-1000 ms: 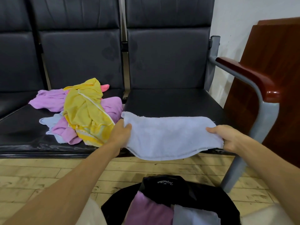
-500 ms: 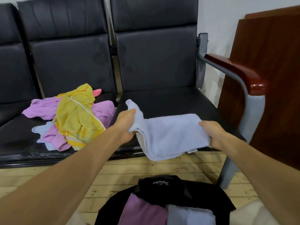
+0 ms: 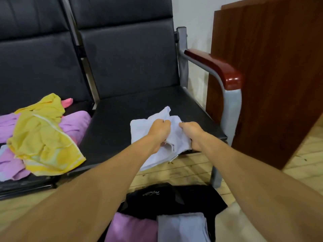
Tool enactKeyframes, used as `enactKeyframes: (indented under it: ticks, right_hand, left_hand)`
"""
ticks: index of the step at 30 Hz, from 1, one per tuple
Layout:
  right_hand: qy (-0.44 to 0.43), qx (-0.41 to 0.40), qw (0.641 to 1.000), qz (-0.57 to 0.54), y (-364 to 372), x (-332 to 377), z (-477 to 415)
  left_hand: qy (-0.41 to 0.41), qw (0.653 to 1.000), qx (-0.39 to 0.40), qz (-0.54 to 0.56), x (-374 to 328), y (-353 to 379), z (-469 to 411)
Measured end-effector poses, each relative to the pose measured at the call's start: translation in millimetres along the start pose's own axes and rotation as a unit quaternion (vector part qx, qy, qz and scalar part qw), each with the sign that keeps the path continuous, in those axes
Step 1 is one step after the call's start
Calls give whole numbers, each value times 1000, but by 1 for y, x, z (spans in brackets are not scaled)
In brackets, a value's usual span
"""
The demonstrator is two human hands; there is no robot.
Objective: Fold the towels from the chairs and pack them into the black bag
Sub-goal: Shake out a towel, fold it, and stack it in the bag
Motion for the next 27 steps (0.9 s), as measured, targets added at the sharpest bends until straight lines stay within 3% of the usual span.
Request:
enactKeyframes:
  ticks: [4,6,8,10,15,18,22,25,27]
  right_hand:
    - [8,-2,1000,-7,-1,0,-5]
    - [16,-11,1000,1,-1,1,-2]
    - [12,-11,1000,-3,3,4,-2]
    - [-3,0,1000,-9,10,6,0]
    - [-50,-2,996,73,24,8,7]
    - [-106,-19,978,179,37,12,12]
    - [-202,-64,933,290,58,21,32]
    - [-257,-67,903,338,73,28,56]
    - [-272,-73,910,302,76,29,70]
  left_hand:
    - [21,996,77,32,5,-4,3]
    - [126,985,25,-118,10,-29,3]
    - [212,933,-33,-290,21,-51,7]
    - [225,915,-26,-333,37,-68,16]
    - [230,953,37,-195,61,-99,42]
    - [167,983,-1,-70,67,-114,51]
    - [108,988,-25,103,62,-125,56]
    - [62,985,-72,145,69,-137,62]
    - [65,984,-103,133,71,-145,64]
Point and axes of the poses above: each hand's wrist, its own z-axis away from the middle knuckle, its own y-axis out of the palm, x = y × z, the point moved 7 cm from there along -z, towards the middle knuckle, and after that the axes turned 5 degrees about z, right-handed, at the moved point
